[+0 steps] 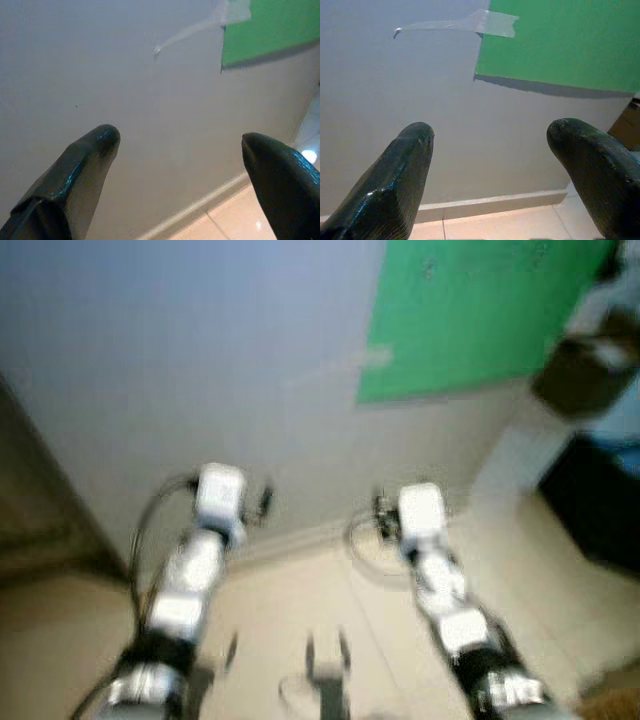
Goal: Hang keys on a hook
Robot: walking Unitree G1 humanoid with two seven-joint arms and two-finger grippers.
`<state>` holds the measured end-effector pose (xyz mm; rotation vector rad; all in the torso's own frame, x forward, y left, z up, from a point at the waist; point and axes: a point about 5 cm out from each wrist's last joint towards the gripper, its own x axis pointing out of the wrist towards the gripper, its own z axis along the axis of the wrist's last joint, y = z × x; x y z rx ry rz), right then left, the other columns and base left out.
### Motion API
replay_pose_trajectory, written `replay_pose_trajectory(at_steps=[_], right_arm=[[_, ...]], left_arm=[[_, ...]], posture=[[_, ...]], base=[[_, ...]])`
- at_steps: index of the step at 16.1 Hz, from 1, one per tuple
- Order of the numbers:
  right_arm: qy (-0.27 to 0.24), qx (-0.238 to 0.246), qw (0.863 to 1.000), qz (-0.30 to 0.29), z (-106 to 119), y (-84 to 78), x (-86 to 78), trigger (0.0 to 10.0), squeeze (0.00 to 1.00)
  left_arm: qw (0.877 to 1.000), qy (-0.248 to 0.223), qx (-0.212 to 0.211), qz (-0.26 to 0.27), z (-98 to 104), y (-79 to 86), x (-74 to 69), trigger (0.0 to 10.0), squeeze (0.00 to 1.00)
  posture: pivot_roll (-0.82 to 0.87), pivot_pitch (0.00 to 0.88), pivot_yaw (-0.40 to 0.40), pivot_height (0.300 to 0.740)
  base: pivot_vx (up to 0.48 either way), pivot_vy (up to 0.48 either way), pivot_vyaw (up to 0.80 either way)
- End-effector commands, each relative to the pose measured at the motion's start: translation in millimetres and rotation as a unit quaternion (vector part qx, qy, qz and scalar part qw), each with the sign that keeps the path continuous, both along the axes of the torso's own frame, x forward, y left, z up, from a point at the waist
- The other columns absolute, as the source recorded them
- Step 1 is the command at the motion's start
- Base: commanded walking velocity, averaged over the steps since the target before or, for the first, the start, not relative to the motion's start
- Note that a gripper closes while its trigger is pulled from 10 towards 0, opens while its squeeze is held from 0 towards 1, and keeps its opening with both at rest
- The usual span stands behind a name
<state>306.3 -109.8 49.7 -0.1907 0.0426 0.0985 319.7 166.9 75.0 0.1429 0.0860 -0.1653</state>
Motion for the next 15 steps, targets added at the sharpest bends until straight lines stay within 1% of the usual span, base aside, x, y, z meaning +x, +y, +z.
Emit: replay_pose_trajectory(at_steps=[1, 7, 8, 15], right_arm=[[-0.016, -0.004, 1.0, -0.007, 6.3, -6.5, 3.0, 10.0, 0.0], [-0.022, -0.007, 1.0, 0.0, 6.0, -5.4, 0.0, 10.0, 0.0], [-0.023, -0.006, 1.0, -0.002, 5.4, -7.5, -1.7, 10.0, 0.0], [-0.018, -0.011, 1.0, 0.004, 2.3, -9.5, -5.2, 10.0, 0.0]], left_arm=[[1.0, 0.003, 0.001, -0.008, 0.0, -6.9, 1.4, 10.0, 0.0], [1.0, 0.005, -0.002, -0.012, 0.4, -10.6, 3.7, 10.0, 0.0], [1.0, 0.005, -0.001, -0.013, 0.1, -12.4, 4.4, 10.0, 0.0], [1.0, 0.002, -0.006, -0.015, -1.1, -15.9, 1.0, 10.0, 0.0]], posture=[[0.01, 0.0, 0.002, 0.74], [-0.01, 0.0, 0.01, 0.74], [-0.01, 0.0, 0.012, 0.74], [-0.01, 0.0, -0.006, 0.74]], base=[[0.285, -0.382, 0.0], [0.311, -0.363, 0.0], [0.311, -0.36, 0.0], [0.312, -0.361, 0.0]])
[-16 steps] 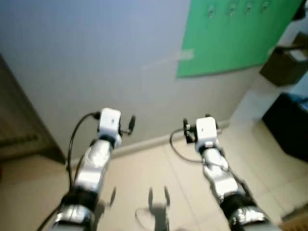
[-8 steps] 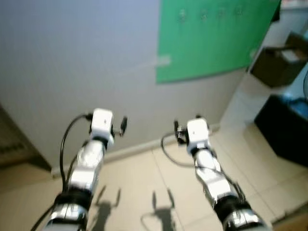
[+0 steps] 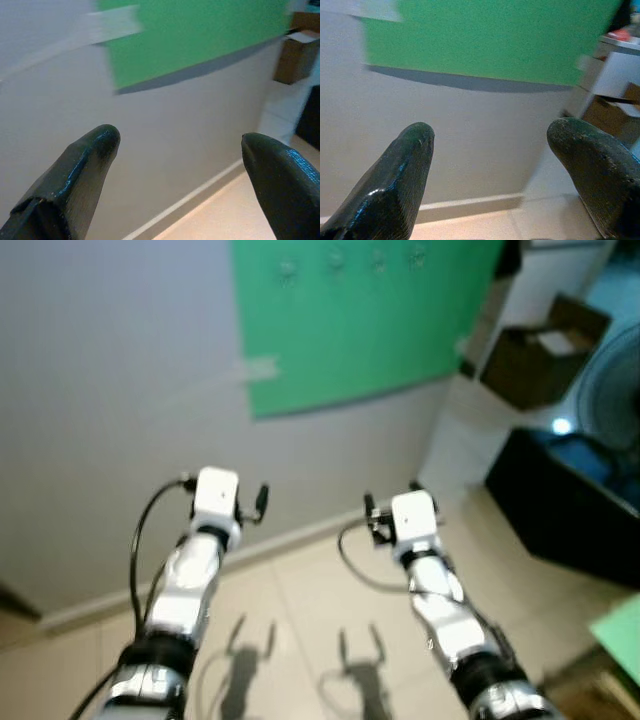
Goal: Hang keys on a hook
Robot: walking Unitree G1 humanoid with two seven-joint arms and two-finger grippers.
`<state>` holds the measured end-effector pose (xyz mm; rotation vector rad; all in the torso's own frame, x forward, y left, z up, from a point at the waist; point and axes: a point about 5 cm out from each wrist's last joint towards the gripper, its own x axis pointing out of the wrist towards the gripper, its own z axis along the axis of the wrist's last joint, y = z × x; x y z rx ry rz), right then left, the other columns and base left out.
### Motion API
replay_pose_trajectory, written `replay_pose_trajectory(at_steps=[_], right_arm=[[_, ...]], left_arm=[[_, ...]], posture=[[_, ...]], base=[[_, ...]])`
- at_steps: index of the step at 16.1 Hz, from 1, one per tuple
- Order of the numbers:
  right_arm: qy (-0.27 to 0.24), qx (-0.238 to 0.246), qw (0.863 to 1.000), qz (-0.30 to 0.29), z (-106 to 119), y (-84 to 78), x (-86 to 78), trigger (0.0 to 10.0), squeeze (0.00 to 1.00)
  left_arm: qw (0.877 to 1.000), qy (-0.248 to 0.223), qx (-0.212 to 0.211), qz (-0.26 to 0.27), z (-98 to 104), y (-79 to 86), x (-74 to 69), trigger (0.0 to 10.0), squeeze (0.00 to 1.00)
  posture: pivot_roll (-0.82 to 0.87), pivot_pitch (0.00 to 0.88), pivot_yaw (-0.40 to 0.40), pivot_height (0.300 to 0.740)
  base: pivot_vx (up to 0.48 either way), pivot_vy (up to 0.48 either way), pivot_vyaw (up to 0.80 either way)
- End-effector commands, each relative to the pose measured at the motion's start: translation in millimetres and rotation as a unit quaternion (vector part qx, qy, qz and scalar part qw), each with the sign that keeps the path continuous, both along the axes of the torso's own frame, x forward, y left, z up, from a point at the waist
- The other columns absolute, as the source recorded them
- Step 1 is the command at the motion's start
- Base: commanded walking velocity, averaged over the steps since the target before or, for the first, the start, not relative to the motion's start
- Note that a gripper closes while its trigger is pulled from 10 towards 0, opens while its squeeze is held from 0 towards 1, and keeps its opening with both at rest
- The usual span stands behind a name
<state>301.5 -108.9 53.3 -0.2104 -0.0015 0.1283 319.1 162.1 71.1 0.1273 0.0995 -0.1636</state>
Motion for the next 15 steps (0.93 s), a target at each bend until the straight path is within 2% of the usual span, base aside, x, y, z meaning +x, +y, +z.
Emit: replay_pose_trajectory(at_steps=[1, 5, 6, 8, 15], right_arm=[[0.003, -0.004, 1.0, -0.014, -1.7, -10.7, -0.6, 10.0, 0.0], [0.009, -0.006, 1.0, -0.017, -2.7, -12.6, -0.1, 10.0, 0.0], [0.025, -0.014, 0.999, -0.024, -5.8, -13.0, 0.9, 10.0, 0.0], [0.014, 0.009, 1.0, -0.025, -2.7, -12.5, 0.1, 10.0, 0.0], [0.021, 0.028, 0.999, -0.04, -4.7, -15.6, -2.1, 10.0, 0.0]], left_arm=[[1.0, -0.004, 0.002, -0.017, 2.0, -11.4, 1.0, 10.0, 0.0], [1.0, -0.005, 0.002, -0.02, -0.5, -12.4, -2.7, 10.0, 0.0], [1.0, 0.002, -0.003, -0.024, -1.6, -12.9, -3.2, 10.0, 0.0], [1.0, -0.001, 0.002, -0.016, -0.9, -11.7, -2.8, 10.0, 0.0], [0.999, -0.023, -0.015, -0.022, 7.5, -11.2, -1.6, 10.0, 0.0]], posture=[[-0.01, 0.0, -0.009, 0.74], [0.0, 0.0, -0.018, 0.74], [0.0, 0.0, -0.018, 0.74], [0.0, 0.0, -0.015, 0.728], [0.0, 0.0, -0.003, 0.703]], base=[[0.3, -0.371, 0.0], [0.136, -0.408, 0.0], [0.33, -0.345, 0.0], [0.0, 0.0, -0.44], [0.0, 0.0, -0.48]])
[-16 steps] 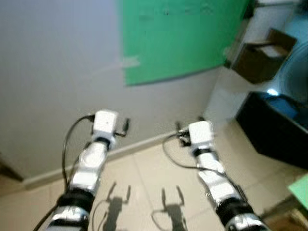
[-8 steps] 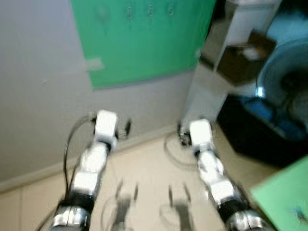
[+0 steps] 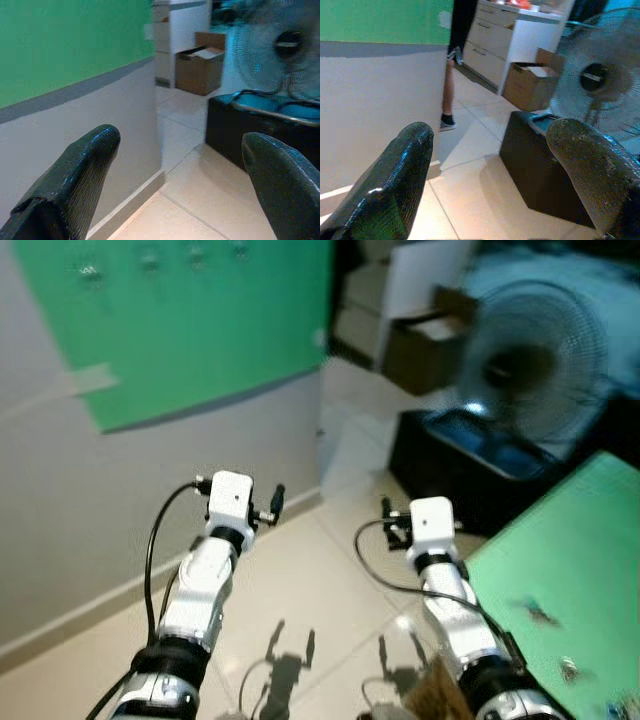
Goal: Hang keys on a hook
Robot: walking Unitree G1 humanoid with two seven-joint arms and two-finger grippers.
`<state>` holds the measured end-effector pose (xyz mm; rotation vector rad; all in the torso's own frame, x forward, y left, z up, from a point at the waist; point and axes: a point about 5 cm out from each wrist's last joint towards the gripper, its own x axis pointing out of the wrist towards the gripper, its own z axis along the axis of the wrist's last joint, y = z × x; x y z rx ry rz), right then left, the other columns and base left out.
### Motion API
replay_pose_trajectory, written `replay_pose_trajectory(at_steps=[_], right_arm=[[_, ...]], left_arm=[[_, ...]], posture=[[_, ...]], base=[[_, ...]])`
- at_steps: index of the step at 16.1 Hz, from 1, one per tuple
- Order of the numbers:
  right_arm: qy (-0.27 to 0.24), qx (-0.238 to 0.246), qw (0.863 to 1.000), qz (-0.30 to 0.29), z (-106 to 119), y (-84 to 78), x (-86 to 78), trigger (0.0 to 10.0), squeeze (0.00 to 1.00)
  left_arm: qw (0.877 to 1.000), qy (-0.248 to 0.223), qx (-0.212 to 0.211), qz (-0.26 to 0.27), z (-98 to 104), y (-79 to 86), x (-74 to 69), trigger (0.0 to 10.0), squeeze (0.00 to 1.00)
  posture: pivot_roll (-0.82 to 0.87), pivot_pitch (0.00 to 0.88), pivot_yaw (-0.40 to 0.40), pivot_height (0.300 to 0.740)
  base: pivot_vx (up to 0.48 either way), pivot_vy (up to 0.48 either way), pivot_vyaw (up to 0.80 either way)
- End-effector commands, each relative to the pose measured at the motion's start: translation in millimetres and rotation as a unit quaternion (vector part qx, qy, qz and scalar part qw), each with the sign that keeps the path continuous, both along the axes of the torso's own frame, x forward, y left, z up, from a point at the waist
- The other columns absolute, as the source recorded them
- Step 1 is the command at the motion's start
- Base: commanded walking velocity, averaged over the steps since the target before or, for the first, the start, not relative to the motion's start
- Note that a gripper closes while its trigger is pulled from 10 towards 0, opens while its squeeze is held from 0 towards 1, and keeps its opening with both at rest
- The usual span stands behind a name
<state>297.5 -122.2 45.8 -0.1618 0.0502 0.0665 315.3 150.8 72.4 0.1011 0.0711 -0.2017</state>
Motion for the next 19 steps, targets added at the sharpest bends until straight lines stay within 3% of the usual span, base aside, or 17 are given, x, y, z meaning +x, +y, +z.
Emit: replay_pose_trajectory(at_steps=[1, 19], right_arm=[[-0.003, 0.005, 1.0, -0.008, 2.9, -2.6, 2.3, 10.0, 0.0], [0.002, 0.007, 1.0, -0.004, -4.1, -0.6, -10.9, 10.0, 0.0]], left_arm=[[1.0, -0.012, 0.0, -0.004, 6.5, -0.4, 2.3, 10.0, 0.0], [0.999, 0.008, 0.007, -0.033, 4.6, -10.2, 7.9, 10.0, 0.0]], posture=[[0.0, 0.0, -0.003, 0.703], [-0.04, 0.0, 0.024, 0.703]], base=[[0.0, 0.0, -0.5], [0.0, 0.0, -0.51]])
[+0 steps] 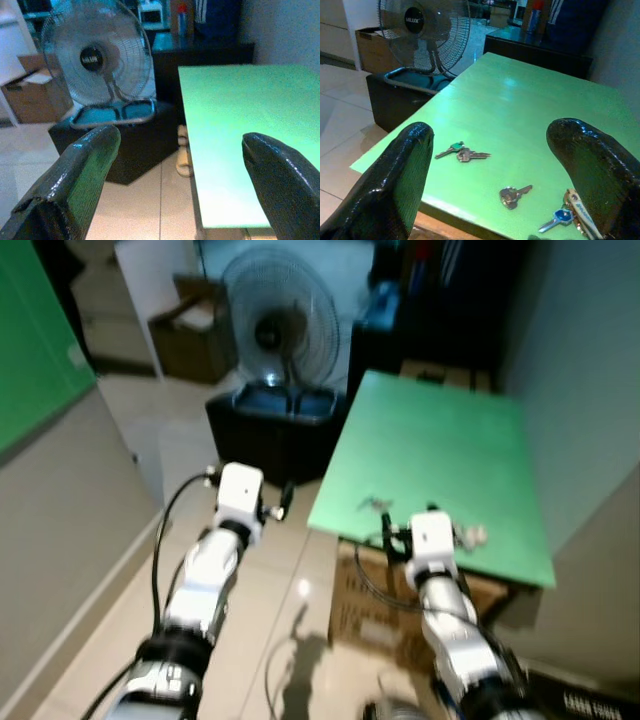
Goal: Hang keys on a hook
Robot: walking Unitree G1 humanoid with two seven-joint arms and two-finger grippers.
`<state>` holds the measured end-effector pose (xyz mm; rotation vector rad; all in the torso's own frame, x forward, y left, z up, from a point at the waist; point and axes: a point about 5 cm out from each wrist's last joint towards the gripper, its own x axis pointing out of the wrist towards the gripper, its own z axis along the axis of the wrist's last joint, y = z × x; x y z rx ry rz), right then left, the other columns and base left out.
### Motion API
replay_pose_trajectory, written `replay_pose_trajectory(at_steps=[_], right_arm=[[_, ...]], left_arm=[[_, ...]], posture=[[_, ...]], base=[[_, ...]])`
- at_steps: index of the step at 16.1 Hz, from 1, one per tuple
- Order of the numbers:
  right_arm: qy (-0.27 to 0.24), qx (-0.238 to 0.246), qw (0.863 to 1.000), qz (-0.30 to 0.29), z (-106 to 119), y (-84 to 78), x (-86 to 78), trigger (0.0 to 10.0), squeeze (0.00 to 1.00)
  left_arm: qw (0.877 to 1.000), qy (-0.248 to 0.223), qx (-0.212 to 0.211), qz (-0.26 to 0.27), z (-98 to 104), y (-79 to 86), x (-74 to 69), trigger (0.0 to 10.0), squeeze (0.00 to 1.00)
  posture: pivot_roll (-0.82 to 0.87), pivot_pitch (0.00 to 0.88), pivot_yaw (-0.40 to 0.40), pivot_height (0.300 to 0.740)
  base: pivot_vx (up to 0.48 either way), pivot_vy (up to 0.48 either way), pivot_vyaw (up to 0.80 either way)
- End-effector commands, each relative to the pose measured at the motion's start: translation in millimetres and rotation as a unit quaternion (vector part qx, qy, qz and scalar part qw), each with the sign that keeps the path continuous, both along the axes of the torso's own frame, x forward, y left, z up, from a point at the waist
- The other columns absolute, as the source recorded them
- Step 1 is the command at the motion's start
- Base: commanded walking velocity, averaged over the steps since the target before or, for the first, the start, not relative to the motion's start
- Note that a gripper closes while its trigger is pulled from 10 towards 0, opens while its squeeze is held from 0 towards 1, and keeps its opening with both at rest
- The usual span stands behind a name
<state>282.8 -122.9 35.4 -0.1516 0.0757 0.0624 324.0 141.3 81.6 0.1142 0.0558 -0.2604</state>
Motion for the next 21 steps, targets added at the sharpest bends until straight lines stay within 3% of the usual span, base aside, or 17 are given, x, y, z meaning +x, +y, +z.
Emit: replay_pose_trajectory(at_steps=[1, 8, 10, 21], right_arm=[[-0.01, 0.003, 1.0, -0.001, 6.4, 0.3, 3.8, 10.0, 0.0], [-0.007, -0.027, 0.999, 0.016, 4.8, 5.0, 2.1, 10.0, 0.0], [-0.006, -0.025, 0.999, 0.019, 4.5, 6.2, 1.1, 10.0, 0.0], [-0.003, -0.026, 0.999, 0.028, 3.2, 11.9, -1.2, 10.0, 0.0]], left_arm=[[1.0, 0.016, 0.006, -0.004, -5.1, -1.0, -0.9, 10.0, 0.0], [1.0, 0.017, 0.022, -0.013, -7.0, -5.1, -2.3, 10.0, 0.0], [0.999, 0.012, 0.016, -0.045, -4.8, -11.5, -4.2, 10.0, 0.0], [0.997, 0.005, 0.026, -0.068, -3.9, -13.4, -6.6, 10.0, 0.0]], posture=[[-0.04, 0.0, 0.024, 0.703], [-0.04, 0.0, 0.025, 0.699], [-0.04, 0.0, 0.025, 0.699], [-0.05, 0.0, 0.041, 0.699]], base=[[0.0, 0.0, -0.51], [0.0, 0.0, -0.29], [0.0, 0.0, 0.0], [0.48, 0.0, 0.0]])
